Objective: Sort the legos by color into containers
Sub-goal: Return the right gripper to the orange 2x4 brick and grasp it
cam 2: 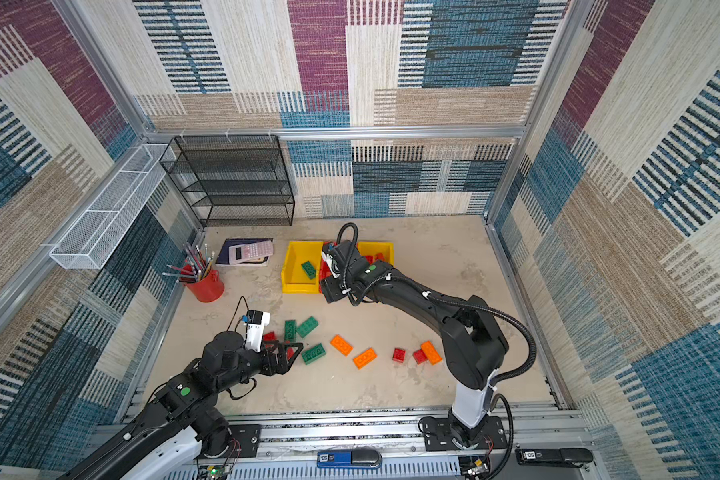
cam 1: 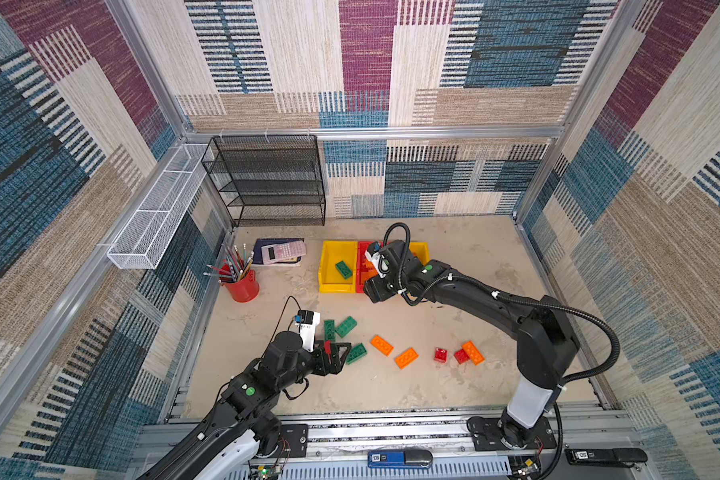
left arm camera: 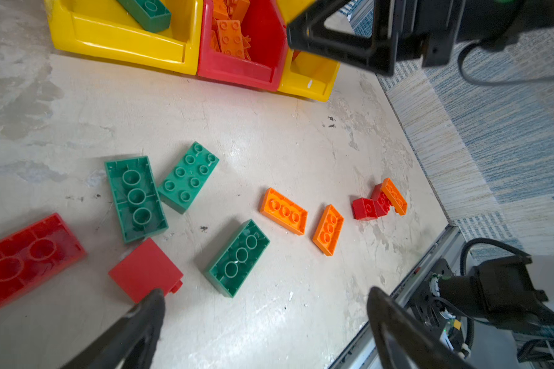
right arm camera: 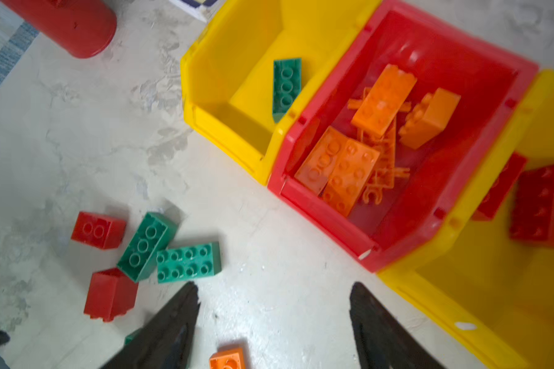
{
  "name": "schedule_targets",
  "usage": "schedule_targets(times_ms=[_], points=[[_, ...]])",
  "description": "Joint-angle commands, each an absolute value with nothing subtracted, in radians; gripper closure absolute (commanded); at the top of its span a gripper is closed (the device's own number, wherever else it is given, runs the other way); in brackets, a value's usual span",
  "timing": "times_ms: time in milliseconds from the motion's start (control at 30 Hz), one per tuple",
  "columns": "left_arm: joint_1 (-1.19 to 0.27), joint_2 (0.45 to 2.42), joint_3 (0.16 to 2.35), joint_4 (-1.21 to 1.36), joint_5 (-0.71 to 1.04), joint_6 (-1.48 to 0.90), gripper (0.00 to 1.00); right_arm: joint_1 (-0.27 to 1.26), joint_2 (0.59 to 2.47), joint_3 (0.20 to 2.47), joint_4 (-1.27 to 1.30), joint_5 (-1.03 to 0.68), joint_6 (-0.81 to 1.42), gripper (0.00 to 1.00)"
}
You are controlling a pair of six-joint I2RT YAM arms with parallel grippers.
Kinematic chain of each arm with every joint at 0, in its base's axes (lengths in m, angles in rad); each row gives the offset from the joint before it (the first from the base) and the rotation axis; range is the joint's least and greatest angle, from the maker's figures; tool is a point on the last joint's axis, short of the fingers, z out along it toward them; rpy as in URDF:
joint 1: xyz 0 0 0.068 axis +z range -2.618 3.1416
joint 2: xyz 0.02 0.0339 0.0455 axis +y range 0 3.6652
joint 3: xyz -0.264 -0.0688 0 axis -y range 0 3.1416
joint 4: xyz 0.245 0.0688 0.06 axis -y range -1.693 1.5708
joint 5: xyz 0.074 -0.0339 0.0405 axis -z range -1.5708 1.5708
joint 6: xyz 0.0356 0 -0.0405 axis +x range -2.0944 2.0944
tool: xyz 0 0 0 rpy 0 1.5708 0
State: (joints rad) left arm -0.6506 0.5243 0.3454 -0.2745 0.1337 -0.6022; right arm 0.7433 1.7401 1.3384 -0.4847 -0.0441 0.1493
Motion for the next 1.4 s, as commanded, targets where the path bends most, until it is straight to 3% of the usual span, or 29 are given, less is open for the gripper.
schedule_targets(times_ms=[0,233,733,933,1133,1367], points=[[-0.656,0.490,0.321,-0.279,0.160,-0.627,0.01,0.760,1.670,1.198,-0.397,-0.069,0.194,0.27],[-0.700,0.465,0.284,-0.246,0.200,-0.595,0.02,0.850,1.604,1.004,-0.375,-0.033,0.240,0.30],[-0.736,0.448,0.276,-0.273,0.147,-0.599,0.02,0.923,1.681,0.949,-0.352,-0.009,0.270,0.38],[-0.736,0.421,0.266,-0.307,0.089,-0.616,0.02,0.928,1.716,0.947,-0.354,0.000,0.280,0.46],[-0.736,0.422,0.271,-0.343,0.039,-0.633,0.02,0.927,1.746,0.976,-0.383,0.034,0.291,0.67],[-0.736,0.422,0.306,-0.407,-0.030,-0.659,0.03,0.925,1.714,1.048,-0.420,0.102,0.299,0.70]])
